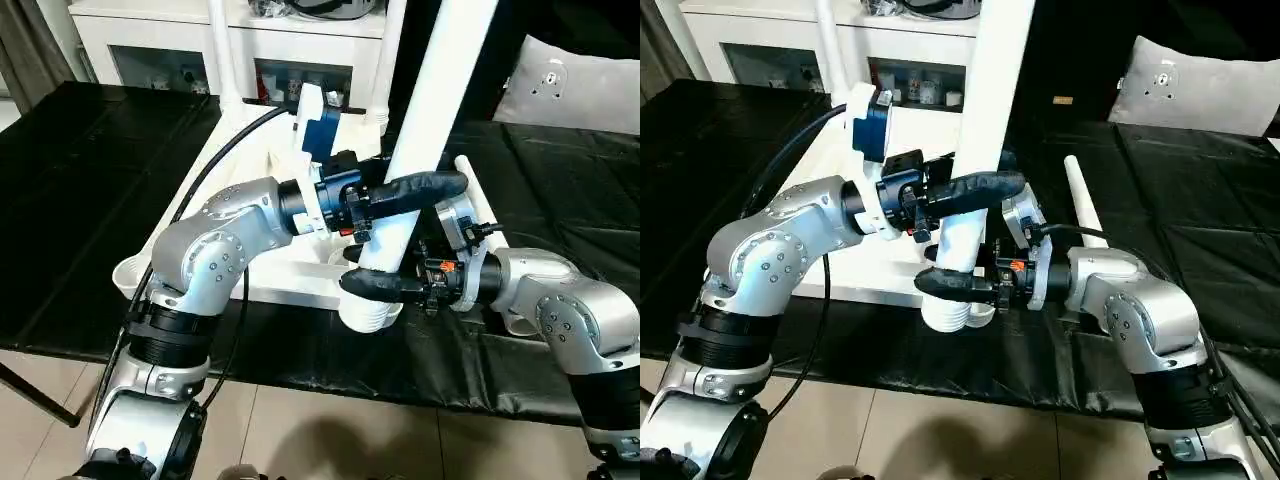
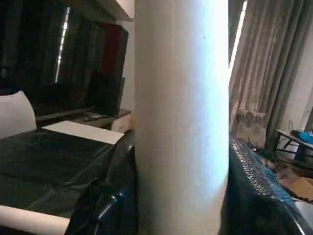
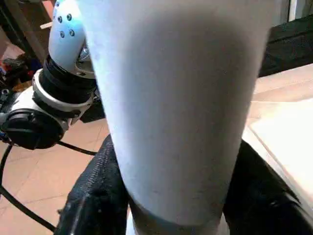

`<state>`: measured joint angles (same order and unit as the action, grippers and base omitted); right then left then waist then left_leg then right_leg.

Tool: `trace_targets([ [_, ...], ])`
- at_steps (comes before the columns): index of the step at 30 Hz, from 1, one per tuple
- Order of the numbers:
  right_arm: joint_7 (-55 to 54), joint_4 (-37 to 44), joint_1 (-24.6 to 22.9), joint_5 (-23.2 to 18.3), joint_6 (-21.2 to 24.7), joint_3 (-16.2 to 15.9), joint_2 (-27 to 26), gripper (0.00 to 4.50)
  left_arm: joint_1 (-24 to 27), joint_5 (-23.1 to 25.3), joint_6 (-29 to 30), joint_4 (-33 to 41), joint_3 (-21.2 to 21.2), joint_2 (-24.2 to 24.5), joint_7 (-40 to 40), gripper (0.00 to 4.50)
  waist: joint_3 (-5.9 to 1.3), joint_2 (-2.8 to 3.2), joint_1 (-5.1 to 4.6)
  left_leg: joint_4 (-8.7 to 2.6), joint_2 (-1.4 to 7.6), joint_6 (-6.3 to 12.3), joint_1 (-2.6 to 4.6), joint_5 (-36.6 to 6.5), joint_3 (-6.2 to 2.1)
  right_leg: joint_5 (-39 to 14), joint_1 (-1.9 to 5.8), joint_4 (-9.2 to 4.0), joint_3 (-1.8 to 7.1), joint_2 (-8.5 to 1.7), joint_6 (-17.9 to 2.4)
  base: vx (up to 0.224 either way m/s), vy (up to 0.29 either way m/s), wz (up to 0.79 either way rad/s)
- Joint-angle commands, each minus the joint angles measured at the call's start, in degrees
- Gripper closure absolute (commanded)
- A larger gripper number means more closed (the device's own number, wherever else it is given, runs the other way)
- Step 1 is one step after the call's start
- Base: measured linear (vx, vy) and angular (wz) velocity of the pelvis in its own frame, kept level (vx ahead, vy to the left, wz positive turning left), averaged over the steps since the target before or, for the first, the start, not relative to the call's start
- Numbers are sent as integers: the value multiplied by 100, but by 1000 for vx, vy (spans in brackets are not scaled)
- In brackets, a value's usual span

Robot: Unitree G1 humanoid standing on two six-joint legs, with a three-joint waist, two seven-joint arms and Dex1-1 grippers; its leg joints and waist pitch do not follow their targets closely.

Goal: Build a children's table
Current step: Pick table leg

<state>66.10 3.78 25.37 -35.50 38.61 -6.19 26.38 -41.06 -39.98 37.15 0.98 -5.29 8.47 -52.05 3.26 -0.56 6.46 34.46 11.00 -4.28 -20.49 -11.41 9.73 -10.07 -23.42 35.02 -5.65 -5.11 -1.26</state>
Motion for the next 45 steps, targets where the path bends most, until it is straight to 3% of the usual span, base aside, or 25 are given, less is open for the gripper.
trace_targets([
  [1,36,37,13,-117,29,20,-4,248,29,100,-92,90,-80,44,-35,268,-421,-107,14,-339,158,272,-39,-355,-12,-1360,401,-409,296,-303,-777,0,0,0],
  [7,-120,-30,16,-47,139,-7,-29,255,-5,171,-35,-6,-43,-37,210,268,-423,-94,16,-337,159,265,-39,-341,-15,-1355,402,-404,295,-304,-776,0,0,0],
  [9,-181,-47,20,-85,207,11,-78,255,-2,-2,86,6,37,-126,264,268,-425,-106,8,-333,156,260,-41,-340,-9,-1317,405,-403,296,-299,-802,0,0,0],
  [12,-250,-36,3,-65,159,-6,-160,256,34,-322,289,154,125,-304,331,198,-432,-110,16,-327,152,268,-47,-317,-9,-1293,411,-398,293,-304,-824,0,0,0],
  [15,-392,-71,-25,33,12,-32,-298,257,71,-527,350,285,164,-562,496,189,-435,-110,24,-324,165,264,-51,-311,-10,-1253,407,-391,293,-318,-883,0,0,0],
  [17,-505,-95,-42,66,-13,-54,-397,259,132,-680,373,398,153,-804,660,157,-429,-111,20,-325,161,271,-59,-325,-10,-1266,411,-403,290,-315,-872,0,0,0],
  [20,-620,-102,-69,103,-78,-28,-497,259,145,-697,376,425,138,-994,835,152,-422,-117,18,-327,152,284,-58,-362,-6,-1382,408,-426,290,-300,-786,0,0,0],
  [22,-740,-98,-93,143,-147,4,-565,259,152,-708,356,437,151,-1086,885,122,-420,-110,17,-331,150,271,-53,-404,-7,-1514,402,-450,284,-302,-705,0,0,0],
  [29,-1103,216,-246,-53,-7,250,-664,259,64,-880,-106,-20,926,-1507,1599,67,-418,-97,16,-337,144,258,-54,-435,-15,-1517,410,-470,282,-291,-675,0,0,0],
  [31,-1120,347,-439,-76,-117,406,-603,259,111,-572,-389,-425,1111,-1226,1546,67,-412,-98,23,-336,121,288,-47,-496,-11,-1617,404,-503,276,-272,-513,0,0,0],
  [34,-1211,411,-594,-33,-231,543,-553,259,204,-30,-641,-651,965,-811,1298,67,-420,-94,-4,-360,121,238,-54,-474,-34,-1784,411,-508,270,-265,-203,0,0,0],
  [36,-1270,424,-644,38,-279,565,-507,259,246,222,-715,-748,815,-617,1201,67,-424,-78,-9,-360,132,204,-39,-470,-38,-1772,391,-508,270,-274,-224,0,0,0],
  [37,-1465,405,-728,220,-353,622,-416,259,348,709,-992,-988,485,-217,912,67,-420,-24,3,-378,145,202,-13,-478,-54,-1784,353,-525,273,-279,-233,0,0,0],
  [39,-1623,349,-773,417,-467,642,-353,259,411,978,-1197,-1153,243,56,674,67,-423,-33,1,-381,140,125,2,-511,-43,-1758,351,-499,284,-275,-202,0,0,0],
  [41,-2143,32,-714,922,-890,760,-353,259,443,1228,-1460,-1407,-67,432,158,67,-428,-20,6,-388,141,53,-9,-468,-41,-1649,352,-488,287,-301,-296,0,0,0],
  [42,-2143,32,-714,922,-890,760,-353,259,443,1228,-1460,-1407,-67,432,158,67,-432,-13,-6,-385,139,-5,5,-507,-31,-1581,347,-463,292,-292,-375,0,0,0],
  [43,-2441,-177,-650,1129,-1103,855,-370,259,463,1630,-1882,-1641,-419,702,-249,102,-423,-18,9,-397,141,24,8,-526,-44,-1506,343,-490,293,-305,-449,0,0,0],
  [45,-2557,-322,-620,1276,-1265,878,-333,259,485,2052,-2314,-1889,-771,938,-620,102,-423,-11,-12,-404,143,3,20,-636,-36,-1521,347,-476,300,-303,-462,0,0,0],
])
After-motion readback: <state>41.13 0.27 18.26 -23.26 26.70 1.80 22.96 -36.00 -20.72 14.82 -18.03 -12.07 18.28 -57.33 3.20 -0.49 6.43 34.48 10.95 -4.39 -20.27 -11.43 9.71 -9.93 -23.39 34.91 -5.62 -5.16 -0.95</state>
